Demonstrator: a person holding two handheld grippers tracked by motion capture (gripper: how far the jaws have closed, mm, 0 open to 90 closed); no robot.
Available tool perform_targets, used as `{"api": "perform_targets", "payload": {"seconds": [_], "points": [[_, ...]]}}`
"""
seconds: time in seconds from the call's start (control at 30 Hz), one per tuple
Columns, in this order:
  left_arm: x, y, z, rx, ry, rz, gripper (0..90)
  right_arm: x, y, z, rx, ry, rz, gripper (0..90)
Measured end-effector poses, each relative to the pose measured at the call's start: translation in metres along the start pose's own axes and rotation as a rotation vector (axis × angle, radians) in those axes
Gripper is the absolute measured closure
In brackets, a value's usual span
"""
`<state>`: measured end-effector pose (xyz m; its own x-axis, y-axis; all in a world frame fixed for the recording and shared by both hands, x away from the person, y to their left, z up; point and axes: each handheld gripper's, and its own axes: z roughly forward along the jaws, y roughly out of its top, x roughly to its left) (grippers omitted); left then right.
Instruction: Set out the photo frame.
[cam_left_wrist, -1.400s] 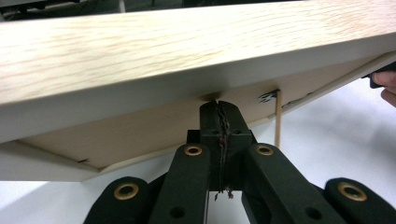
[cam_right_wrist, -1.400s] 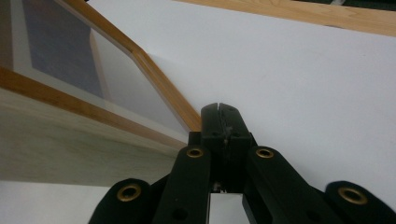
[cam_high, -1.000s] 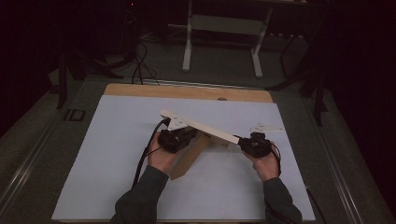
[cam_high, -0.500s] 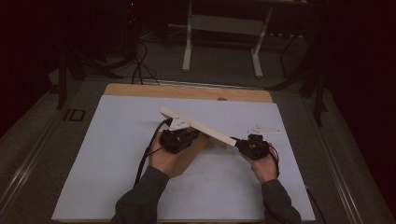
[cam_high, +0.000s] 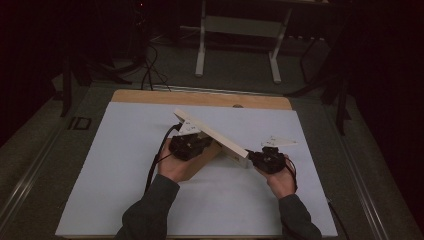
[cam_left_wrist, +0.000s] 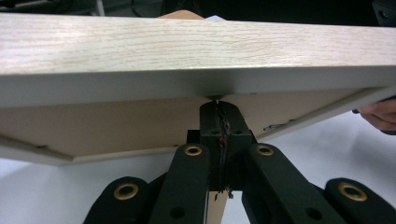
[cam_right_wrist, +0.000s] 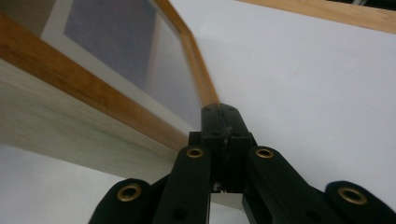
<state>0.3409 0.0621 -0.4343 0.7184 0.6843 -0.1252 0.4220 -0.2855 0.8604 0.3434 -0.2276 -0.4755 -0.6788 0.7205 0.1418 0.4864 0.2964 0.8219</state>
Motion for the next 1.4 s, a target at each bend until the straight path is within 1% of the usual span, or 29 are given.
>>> {"api": "perform_targets", "payload": {"seconds": [0.4,0.67,0.7,0.77,0.9,0.97,1.07,1.2,1.4], "points": [[0.010,0.001,0.001,-0.001,-0.023,0.007,90.0,0.011,0.001,0.004,0.010,0.026,-0.026,90.0],[0.016,0.001,0.001,0.003,-0.031,0.027,90.0,0.019,0.002,0.008,0.016,0.038,-0.048,90.0],[0.015,0.001,0.001,0.003,-0.029,0.029,90.0,0.020,0.002,0.008,0.019,0.040,-0.051,90.0],[0.013,0.001,0.000,0.002,-0.039,0.032,89.9,0.022,0.003,0.008,0.023,0.035,-0.063,90.0],[0.003,0.002,0.000,0.015,-0.046,0.069,89.0,0.023,0.003,0.006,0.023,0.039,-0.064,90.0],[0.000,0.002,0.001,0.024,-0.043,0.080,88.9,0.024,0.004,0.005,0.029,0.042,-0.074,90.0],[-0.003,0.002,0.003,0.039,-0.042,0.073,89.1,0.026,0.004,0.003,0.027,0.045,-0.077,90.0],[-0.002,0.001,0.007,0.061,-0.041,0.071,89.5,0.028,0.004,0.002,0.028,0.043,-0.084,90.0],[0.000,0.001,0.009,0.063,-0.043,0.070,89.8,0.031,0.004,0.001,0.024,0.047,-0.082,90.0]]}}
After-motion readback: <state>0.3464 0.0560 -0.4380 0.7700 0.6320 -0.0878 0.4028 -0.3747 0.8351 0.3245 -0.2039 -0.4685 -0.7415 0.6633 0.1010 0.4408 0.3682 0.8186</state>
